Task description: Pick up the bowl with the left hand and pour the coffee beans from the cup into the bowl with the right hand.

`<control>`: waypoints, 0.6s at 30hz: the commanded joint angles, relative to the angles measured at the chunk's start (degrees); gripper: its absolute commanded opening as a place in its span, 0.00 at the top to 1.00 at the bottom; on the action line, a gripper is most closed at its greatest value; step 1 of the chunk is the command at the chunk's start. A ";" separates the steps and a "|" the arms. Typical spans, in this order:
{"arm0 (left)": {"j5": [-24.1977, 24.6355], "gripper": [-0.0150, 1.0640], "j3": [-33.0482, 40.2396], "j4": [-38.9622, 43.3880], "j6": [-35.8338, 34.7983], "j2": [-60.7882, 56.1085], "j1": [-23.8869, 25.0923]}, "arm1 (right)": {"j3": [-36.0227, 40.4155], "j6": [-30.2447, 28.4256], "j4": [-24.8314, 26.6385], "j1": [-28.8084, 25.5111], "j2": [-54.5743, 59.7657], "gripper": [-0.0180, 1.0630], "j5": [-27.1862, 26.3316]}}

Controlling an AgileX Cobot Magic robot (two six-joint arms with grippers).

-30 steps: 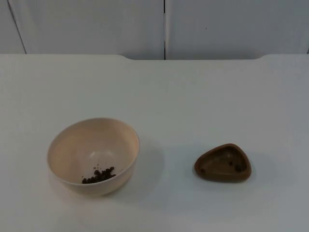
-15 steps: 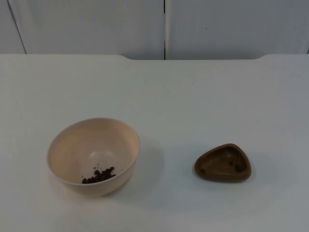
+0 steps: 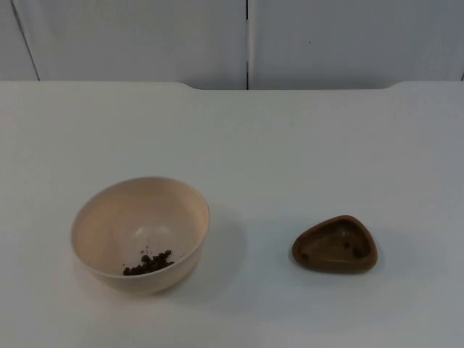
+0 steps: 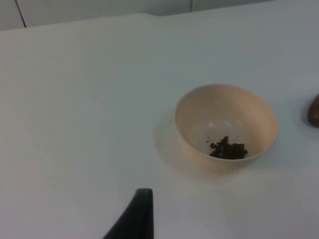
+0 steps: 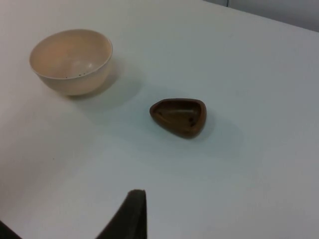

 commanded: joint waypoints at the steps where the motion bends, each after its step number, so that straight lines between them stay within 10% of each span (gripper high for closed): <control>1: 0.10 0.01 0.25 0.18 -0.41 -0.16 0.17 | 0.00 0.18 0.12 -0.18 -0.15 0.01 -0.72; 18: 0.10 0.01 0.25 0.18 -0.41 -0.16 0.17 | 0.00 0.18 0.00 -3.85 -0.15 0.01 -0.72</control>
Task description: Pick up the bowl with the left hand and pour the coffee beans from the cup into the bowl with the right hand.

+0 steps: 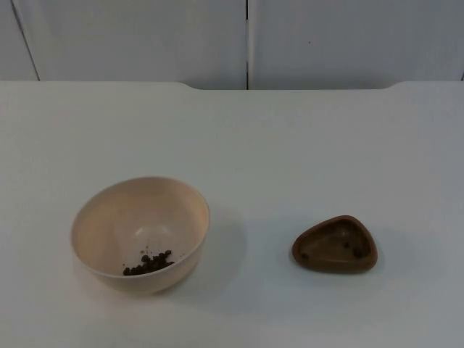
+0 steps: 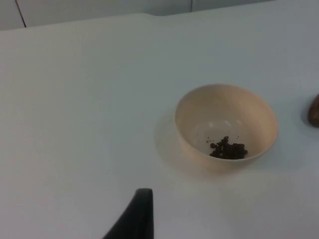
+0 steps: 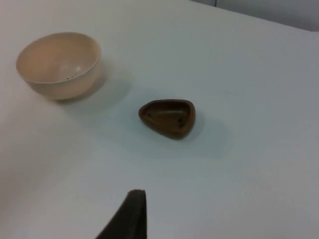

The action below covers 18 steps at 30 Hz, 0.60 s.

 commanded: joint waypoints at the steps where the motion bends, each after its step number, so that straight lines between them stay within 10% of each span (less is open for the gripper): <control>1: 0.10 0.01 0.25 0.18 -0.41 -0.16 0.17 | 0.00 0.15 0.00 -2.46 -0.15 0.01 -0.61; 18: 0.10 0.01 0.25 0.18 -0.41 -0.16 0.17 | 0.00 0.15 0.00 -20.01 -0.15 0.01 -0.61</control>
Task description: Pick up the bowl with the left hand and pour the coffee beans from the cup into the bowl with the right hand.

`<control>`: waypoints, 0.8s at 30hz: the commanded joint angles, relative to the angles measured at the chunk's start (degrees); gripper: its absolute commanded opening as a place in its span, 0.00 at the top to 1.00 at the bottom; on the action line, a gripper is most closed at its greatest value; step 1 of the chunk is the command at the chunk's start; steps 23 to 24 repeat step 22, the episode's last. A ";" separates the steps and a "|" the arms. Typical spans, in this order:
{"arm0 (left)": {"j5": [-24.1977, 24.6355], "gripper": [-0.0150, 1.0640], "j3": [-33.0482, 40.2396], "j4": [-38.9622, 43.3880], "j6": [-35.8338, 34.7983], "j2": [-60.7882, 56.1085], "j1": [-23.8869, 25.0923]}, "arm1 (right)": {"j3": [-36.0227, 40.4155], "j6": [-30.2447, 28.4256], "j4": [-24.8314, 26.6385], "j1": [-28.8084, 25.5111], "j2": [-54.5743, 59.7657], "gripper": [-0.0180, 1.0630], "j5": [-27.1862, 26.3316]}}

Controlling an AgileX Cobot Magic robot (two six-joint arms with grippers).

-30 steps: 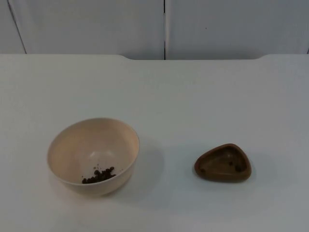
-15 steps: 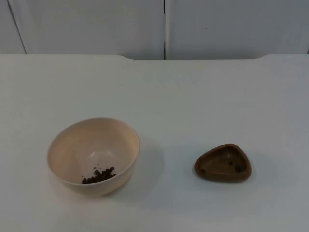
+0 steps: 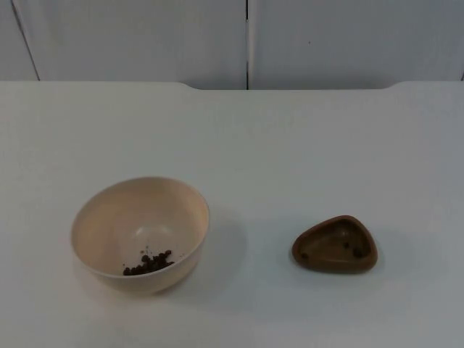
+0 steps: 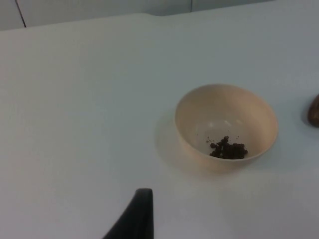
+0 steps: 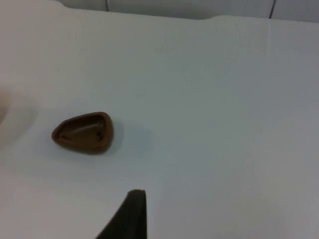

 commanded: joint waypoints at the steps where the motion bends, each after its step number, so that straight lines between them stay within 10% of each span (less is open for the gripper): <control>1: 0.10 0.01 0.25 0.18 -0.41 -0.16 0.17 | 0.00 0.15 0.00 -1.22 -0.15 0.01 -0.50; 24: 0.10 0.01 0.25 0.18 -0.41 -0.16 12.42 | 0.00 0.15 0.11 -2.41 -0.15 0.01 -0.50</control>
